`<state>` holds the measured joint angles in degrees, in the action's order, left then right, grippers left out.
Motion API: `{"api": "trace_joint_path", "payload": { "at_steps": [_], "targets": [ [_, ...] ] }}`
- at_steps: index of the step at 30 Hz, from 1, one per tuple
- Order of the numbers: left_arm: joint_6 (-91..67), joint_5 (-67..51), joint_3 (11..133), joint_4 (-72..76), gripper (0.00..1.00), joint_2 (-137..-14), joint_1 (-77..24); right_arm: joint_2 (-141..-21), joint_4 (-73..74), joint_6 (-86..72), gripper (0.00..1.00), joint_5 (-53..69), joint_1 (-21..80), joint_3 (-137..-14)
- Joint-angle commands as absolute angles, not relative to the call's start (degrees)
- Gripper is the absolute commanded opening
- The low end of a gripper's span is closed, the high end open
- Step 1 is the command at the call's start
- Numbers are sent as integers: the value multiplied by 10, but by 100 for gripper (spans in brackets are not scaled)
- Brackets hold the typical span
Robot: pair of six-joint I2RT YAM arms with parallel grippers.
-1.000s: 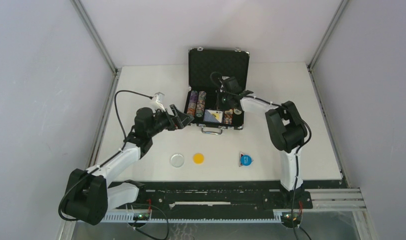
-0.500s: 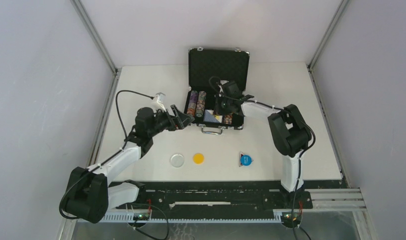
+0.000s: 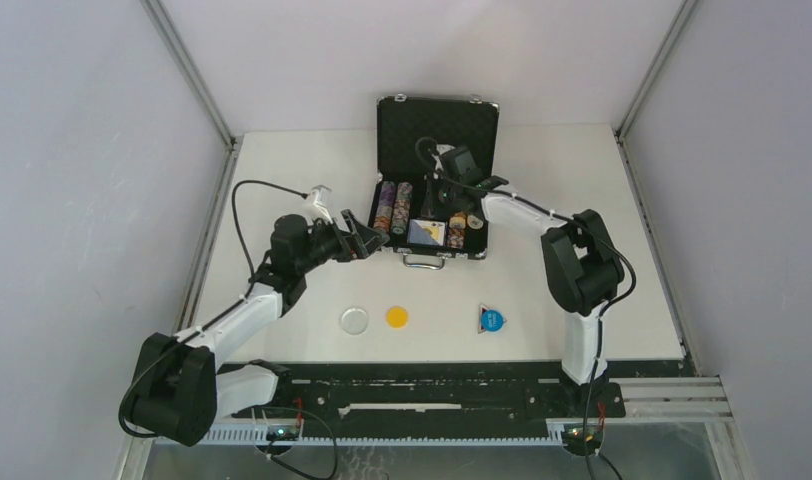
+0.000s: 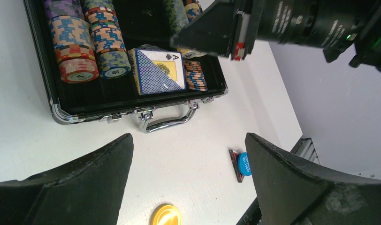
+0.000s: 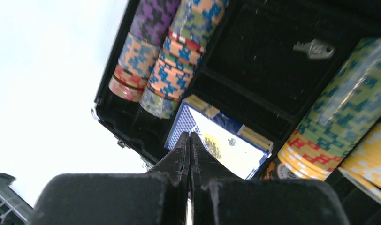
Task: Pack up texas hold em set
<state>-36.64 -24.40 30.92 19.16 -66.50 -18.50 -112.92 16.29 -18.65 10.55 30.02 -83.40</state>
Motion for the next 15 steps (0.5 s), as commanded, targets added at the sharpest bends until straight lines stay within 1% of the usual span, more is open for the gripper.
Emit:
{"api": "trace_joint_path", "payload": {
  "at_steps": [1,7,15],
  "targets": [
    [-367,-256,317,220,93,-668,-183,-1099,160,-169,0,85,283,-879],
    [-365,-254,318,217,93,-667,-183,-1175,181,-158,0,48,270,-913],
    [-370,-257,317,219,93,-668,-182,-1176,151,-170,0,77,286,-820]
  ]
}}
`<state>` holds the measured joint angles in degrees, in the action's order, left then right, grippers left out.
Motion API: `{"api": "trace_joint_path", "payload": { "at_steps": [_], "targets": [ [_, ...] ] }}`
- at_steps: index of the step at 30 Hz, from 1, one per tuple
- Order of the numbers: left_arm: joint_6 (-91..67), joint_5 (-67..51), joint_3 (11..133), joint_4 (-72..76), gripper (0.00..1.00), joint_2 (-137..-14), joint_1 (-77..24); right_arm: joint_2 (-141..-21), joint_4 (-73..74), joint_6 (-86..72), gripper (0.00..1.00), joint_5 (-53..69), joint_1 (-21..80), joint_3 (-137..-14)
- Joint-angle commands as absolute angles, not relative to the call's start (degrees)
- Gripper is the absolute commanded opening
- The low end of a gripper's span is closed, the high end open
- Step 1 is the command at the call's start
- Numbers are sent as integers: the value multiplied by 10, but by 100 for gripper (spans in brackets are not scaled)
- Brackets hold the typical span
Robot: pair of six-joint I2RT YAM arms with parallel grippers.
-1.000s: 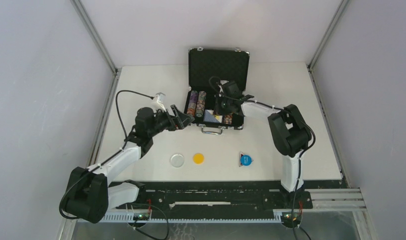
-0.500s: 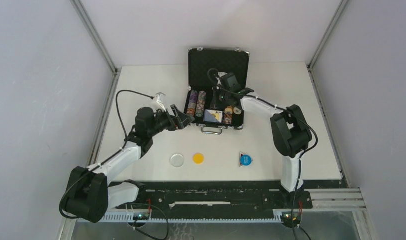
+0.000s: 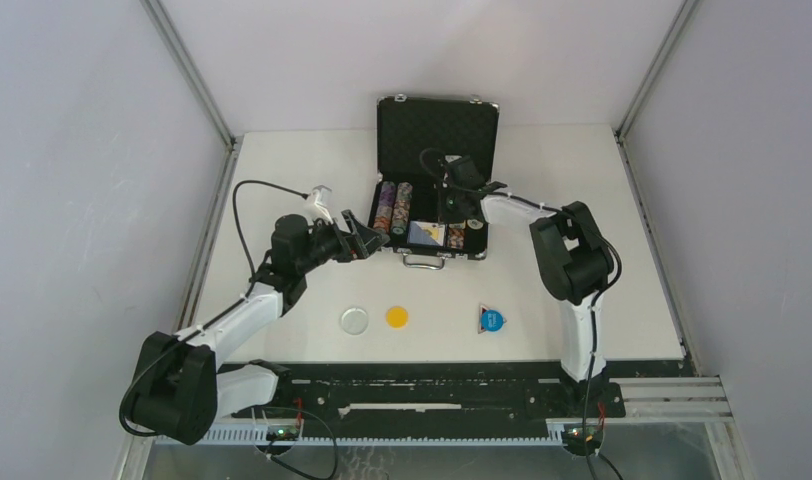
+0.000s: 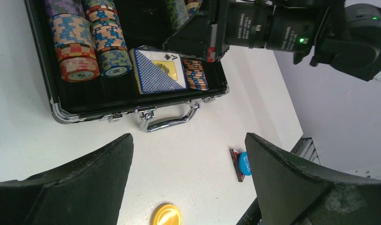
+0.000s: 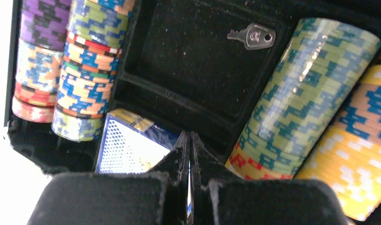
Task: Pack up texas hold em set
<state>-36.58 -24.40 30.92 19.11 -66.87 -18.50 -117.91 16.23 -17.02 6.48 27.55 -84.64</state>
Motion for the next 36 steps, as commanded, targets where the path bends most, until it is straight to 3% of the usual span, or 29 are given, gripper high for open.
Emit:
{"api": "trace_joint_path", "payload": {
  "at_steps": [1,15,19,21,24,26,33,36],
  "targets": [
    [-373,-262,316,223,93,-669,-183,-1170,147,-174,0,87,286,-807],
    [-383,-265,313,226,92,-654,-183,-1058,108,-170,0,59,294,-771],
    [-378,-196,324,157,92,-646,-182,-1006,112,-152,0,55,306,-757],
    [-377,-121,333,99,96,-641,-183,-978,113,-144,15,28,322,-734],
    [-383,-54,340,42,100,-634,-182,-933,133,-142,55,-33,345,-688],
    [-382,-38,338,27,100,-623,-182,-904,158,-158,71,-48,346,-645],
    [-412,24,298,3,100,-561,-195,-767,216,-215,91,-110,388,-484],
    [-413,64,283,3,99,-542,-227,-717,244,-261,95,-133,401,-435]
  ]
}}
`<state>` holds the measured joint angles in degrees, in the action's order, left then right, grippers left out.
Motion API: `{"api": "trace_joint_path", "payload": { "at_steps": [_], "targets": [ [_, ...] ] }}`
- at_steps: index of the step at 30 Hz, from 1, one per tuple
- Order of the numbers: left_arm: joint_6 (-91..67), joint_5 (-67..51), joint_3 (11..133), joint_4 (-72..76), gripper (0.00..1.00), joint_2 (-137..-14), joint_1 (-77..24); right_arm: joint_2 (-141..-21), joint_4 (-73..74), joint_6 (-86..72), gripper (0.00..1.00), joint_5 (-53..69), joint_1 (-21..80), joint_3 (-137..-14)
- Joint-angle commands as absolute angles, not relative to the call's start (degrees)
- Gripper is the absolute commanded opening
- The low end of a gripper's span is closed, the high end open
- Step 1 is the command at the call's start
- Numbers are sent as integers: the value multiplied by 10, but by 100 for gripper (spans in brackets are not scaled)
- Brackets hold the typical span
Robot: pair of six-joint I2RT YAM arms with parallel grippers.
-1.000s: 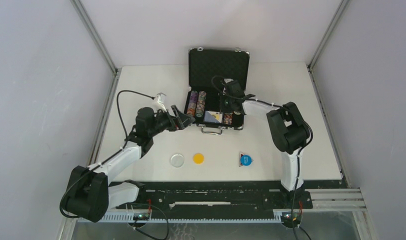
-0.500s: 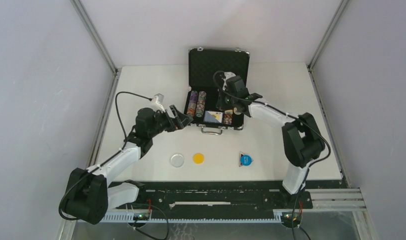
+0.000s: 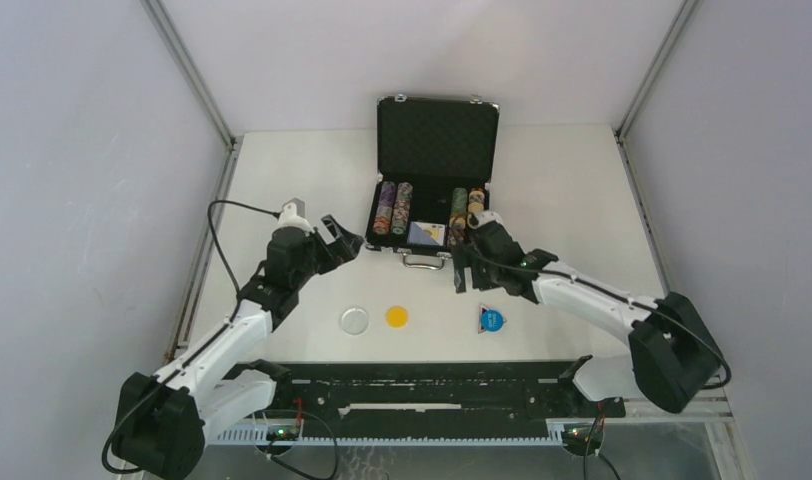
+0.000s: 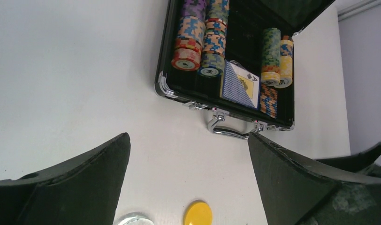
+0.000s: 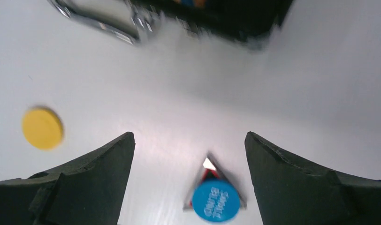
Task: Pack up texas hold em set
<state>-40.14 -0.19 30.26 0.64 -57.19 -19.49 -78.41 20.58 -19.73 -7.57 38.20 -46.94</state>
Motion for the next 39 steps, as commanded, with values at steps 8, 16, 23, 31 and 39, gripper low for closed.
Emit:
{"api": "trace_joint_path", "payload": {
  "at_steps": [8,16,23,31,39],
  "targets": [
    [-405,20,301,19,99,-596,-274,-624,335,-345,96,-177,460,-373],
    [-408,-5,298,33,99,-601,-299,-605,388,-403,96,-201,503,-351],
    [-411,-25,298,44,99,-609,-299,-628,371,-415,97,-203,505,-337],
    [-408,-29,298,44,99,-612,-299,-662,320,-406,99,-182,482,-331],
    [-407,-42,303,46,98,-624,-300,-684,312,-420,92,-191,469,-331]
  ]
}}
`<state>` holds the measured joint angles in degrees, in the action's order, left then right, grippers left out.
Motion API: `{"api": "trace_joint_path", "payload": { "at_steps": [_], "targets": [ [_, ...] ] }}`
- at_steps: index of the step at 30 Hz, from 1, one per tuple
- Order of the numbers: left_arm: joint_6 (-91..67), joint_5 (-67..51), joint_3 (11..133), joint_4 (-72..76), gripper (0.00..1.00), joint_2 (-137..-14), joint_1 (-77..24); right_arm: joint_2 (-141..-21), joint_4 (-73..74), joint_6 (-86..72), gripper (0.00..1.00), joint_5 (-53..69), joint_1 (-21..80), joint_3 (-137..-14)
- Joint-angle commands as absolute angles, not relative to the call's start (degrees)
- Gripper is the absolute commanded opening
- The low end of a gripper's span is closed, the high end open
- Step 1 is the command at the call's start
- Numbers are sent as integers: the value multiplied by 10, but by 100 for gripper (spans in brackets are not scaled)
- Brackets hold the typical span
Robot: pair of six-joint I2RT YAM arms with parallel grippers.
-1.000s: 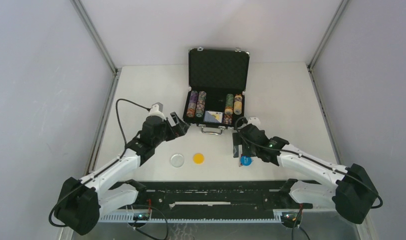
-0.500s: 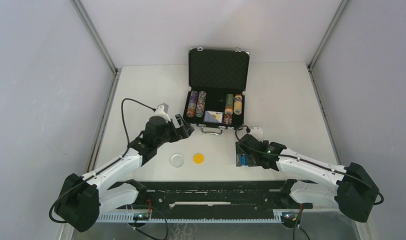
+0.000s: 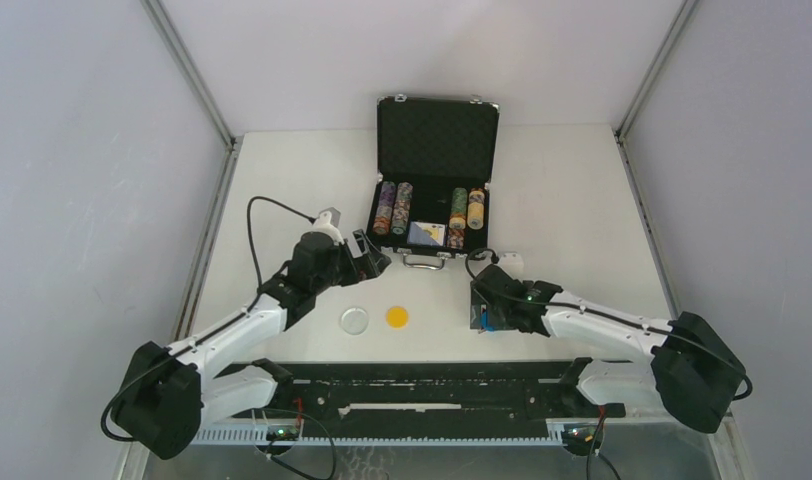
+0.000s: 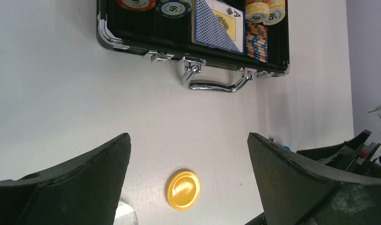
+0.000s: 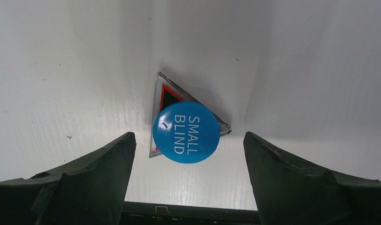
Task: Pack up texas hold em set
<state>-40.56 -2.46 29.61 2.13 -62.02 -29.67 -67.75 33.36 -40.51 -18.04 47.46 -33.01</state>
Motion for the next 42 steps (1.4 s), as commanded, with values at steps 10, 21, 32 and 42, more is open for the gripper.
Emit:
{"api": "trace_joint_path", "payload": {
  "at_steps": [10,21,32,42],
  "targets": [
    [-400,-19,300,35,98,-608,-299,-723,294,-424,89,-193,468,-331],
    [-401,-27,301,36,98,-613,-299,-769,298,-428,77,-199,481,-351],
    [-404,-39,303,41,98,-618,-300,-776,348,-444,78,-224,507,-378],
    [-405,-42,302,42,98,-617,-301,-769,358,-452,82,-227,514,-378]
  ]
}}
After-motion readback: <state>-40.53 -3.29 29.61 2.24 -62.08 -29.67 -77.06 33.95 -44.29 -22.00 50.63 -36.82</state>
